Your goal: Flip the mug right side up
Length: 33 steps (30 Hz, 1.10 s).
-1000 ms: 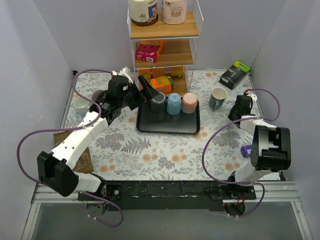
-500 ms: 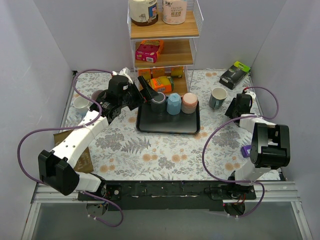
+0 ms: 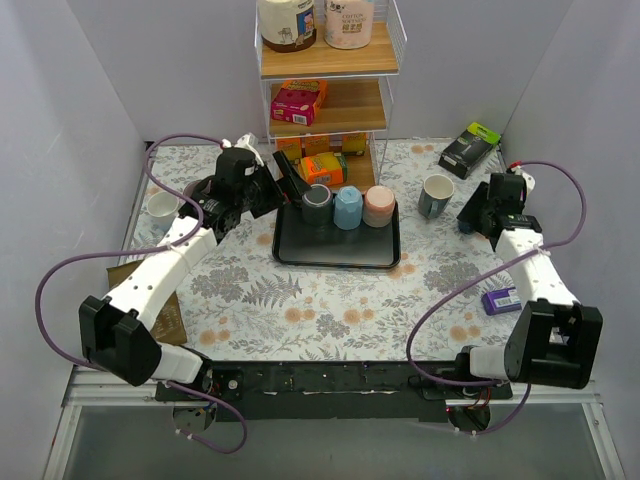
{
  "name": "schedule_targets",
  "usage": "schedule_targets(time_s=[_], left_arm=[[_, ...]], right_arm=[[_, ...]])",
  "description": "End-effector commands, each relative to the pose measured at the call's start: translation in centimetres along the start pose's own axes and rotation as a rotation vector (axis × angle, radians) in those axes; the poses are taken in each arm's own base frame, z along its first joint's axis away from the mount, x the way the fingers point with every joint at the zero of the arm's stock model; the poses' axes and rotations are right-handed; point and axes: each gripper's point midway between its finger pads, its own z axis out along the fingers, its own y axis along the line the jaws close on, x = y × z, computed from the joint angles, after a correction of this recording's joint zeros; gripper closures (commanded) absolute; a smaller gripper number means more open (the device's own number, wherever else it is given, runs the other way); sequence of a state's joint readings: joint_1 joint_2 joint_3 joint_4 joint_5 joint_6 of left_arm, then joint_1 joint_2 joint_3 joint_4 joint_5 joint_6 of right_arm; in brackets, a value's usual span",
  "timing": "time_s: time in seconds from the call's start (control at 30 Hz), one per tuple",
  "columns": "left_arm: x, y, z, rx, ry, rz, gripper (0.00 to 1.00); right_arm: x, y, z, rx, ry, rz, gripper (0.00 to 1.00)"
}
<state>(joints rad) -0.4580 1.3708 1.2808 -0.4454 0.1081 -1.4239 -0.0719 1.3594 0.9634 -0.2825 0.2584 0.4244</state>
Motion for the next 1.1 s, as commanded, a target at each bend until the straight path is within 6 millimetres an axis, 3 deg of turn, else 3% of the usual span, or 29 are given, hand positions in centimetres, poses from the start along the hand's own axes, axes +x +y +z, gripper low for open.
schedule_targets(time_s=[0.0,0.2,0.3,0.4,0.57,0.63,0.67,0.73,0.87,1.07], left_arm=[[-0.6,1.6,0.9,-0.058,-0.014,0.096,0.02],[0.7,5.3,4.9,-0.134,0.030,0.254,0.02],[0.5,4.9,6.5,-0.115,0.037,0.275,0.02],[-1.2,4.9,7.7,-0.156,-0.034,0.222,0.02],[-3.1,8.9,10.6,-0.358,-0.176,0.104,0.02],[-4.0,8.6,11.2,-0.377,-0.196,0.059,0.02],[-3.1,9.7,12.1,-0.426,-0.175,-0.004,0.02],[-3.5,9.2,12.9,-0.427,-0.186,-0.057,0.02],[-2.7,10.4,14.5,-0.477,-0.197,-0.211,0.03],[-2.6,11.8,14.9,-0.525,-0.277,-0.372,0.10]], right_arm=[[1.1,0.9,-4.3,-0.090,0.065,0.051,0.32],[1.0,4.3,-7.5,-0.317,0.070,0.050,0.32],[1.3,5.2,-8.3,-0.368,0.084,0.050,0.32],[1.6,5.7,-8.7,-0.387,0.090,0.044,0.32],[1.8,5.9,-9.5,-0.396,0.093,0.043,0.32],[1.7,5.7,-9.6,-0.388,0.086,0.040,0.33],[1.7,5.6,-9.7,-0.385,0.083,0.038,0.33],[1.8,5.4,-9.7,-0.375,0.080,0.035,0.33],[1.9,5.3,-9.7,-0.366,0.090,0.037,0.33],[2.5,5.2,-9.7,-0.369,0.106,0.037,0.34]])
